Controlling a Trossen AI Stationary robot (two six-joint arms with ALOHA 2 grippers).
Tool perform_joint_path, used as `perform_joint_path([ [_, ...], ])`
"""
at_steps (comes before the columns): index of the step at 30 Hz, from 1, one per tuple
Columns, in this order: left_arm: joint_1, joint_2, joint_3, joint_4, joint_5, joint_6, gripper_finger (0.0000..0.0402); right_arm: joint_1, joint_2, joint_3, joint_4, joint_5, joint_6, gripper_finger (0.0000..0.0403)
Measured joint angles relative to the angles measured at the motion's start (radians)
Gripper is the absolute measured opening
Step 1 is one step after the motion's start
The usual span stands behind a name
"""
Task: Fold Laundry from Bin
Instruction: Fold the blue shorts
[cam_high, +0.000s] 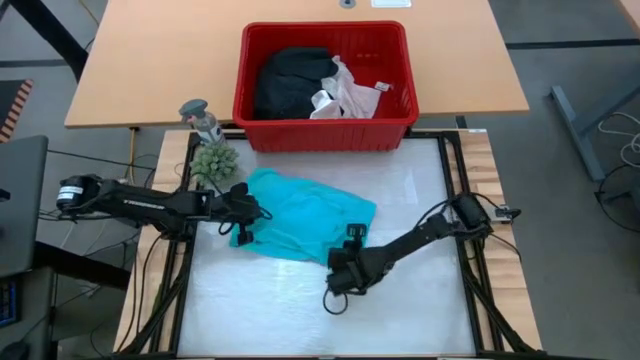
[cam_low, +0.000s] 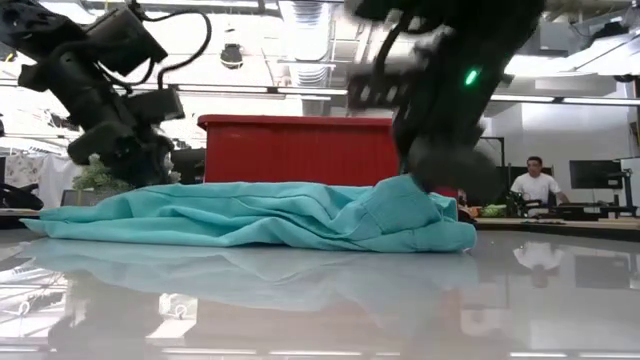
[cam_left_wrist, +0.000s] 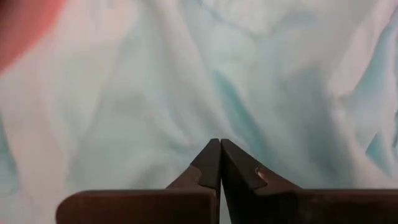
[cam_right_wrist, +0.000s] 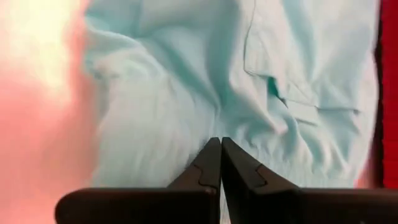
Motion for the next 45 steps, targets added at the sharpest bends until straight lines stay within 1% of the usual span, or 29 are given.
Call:
perform_joint_path([
  [3, 0.000, -0.052, 0.001, 0.003, 0.000, -0.003, 0.0000, 0.040, -0.047, 0.001, -0.055, -0.018, 0.057, 0.0040],
  [5, 0.000, -0.081, 0.001, 0.011, 0.013, -0.023, 0.0000, 0.063, -0.077, 0.001, -0.120, -0.073, 0.134, 0.0048],
  [7, -0.002, -0.109, 0.001, 0.040, 0.055, -0.063, 0.0000, 0.087, -0.101, 0.001, -0.184, -0.099, 0.225, 0.0058],
  [9, -0.016, -0.117, 0.002, 0.130, 0.118, -0.104, 0.0000, 0.112, -0.117, 0.001, -0.222, -0.088, 0.327, 0.0072],
  [11, -0.042, -0.118, 0.002, 0.227, 0.177, -0.113, 0.0000, 0.133, -0.134, 0.001, -0.246, -0.075, 0.430, 0.0090],
  [12, -0.057, -0.117, 0.002, 0.273, 0.190, -0.111, 0.0000, 0.144, -0.143, 0.001, -0.264, -0.074, 0.493, 0.0103],
  [14, -0.084, -0.114, 0.003, 0.357, 0.185, -0.100, 0.0000, 0.165, -0.162, 0.001, -0.302, -0.051, 0.644, 0.0134],
  [16, -0.103, -0.114, 0.003, 0.421, 0.161, -0.085, 0.0002, 0.189, -0.177, 0.001, -0.321, -0.004, 0.845, 0.0171],
  [18, -0.113, -0.114, 0.003, 0.471, 0.155, -0.078, 0.0012, 0.211, -0.194, 0.001, -0.290, 0.018, 1.049, 0.0211],
  [20, -0.115, -0.114, 0.003, 0.503, 0.182, -0.084, 0.0030, 0.224, -0.216, 0.002, -0.278, 0.015, 1.221, 0.0253],
  [22, -0.115, -0.114, 0.003, 0.522, 0.223, -0.089, 0.0053, 0.218, -0.238, 0.002, -0.303, -0.027, 1.408, 0.0285],
  [24, -0.115, -0.114, 0.003, 0.527, 0.251, -0.095, 0.0079, 0.206, -0.255, 0.002, -0.320, -0.041, 1.517, 0.0306],
  [26, -0.115, -0.114, 0.003, 0.523, 0.261, -0.095, 0.0104, 0.187, -0.267, 0.002, -0.318, -0.047, 1.564, 0.0316],
  [28, -0.115, -0.114, 0.003, 0.506, 0.260, -0.096, 0.0127, 0.165, -0.276, 0.002, -0.322, -0.052, 1.567, 0.0317],
  [32, -0.115, -0.105, 0.003, 0.506, 0.237, -0.125, 0.0163, 0.121, -0.308, 0.002, -0.328, -0.054, 1.482, 0.0309],
  [35, -0.114, -0.082, 0.004, 0.513, 0.211, -0.129, 0.0180, 0.064, -0.358, 0.002, -0.407, -0.142, 1.406, 0.0307],
  [37, -0.114, -0.056, 0.004, 0.541, 0.193, -0.136, 0.0187, 0.035, -0.411, 0.000, -0.456, -0.168, 1.390, 0.0307],
  [40, -0.112, -0.015, 0.004, 0.580, 0.189, -0.148, 0.0193, 0.023, -0.517, -0.009, -0.481, -0.095, 1.371, 0.0306],
  [42, -0.112, 0.013, 0.004, 0.618, 0.183, -0.155, 0.0194, 0.025, -0.607, -0.072, -0.470, -0.053, 1.411, 0.0306],
  [43, -0.112, 0.025, 0.004, 0.638, 0.181, -0.164, 0.0194, 0.033, -0.653, -0.125, -0.434, -0.042, 1.451, 0.0306],
  [45, -0.112, 0.049, 0.004, 0.676, 0.181, -0.173, 0.0194, 0.055, -0.743, -0.274, -0.282, -0.027, 1.502, 0.0306],
])
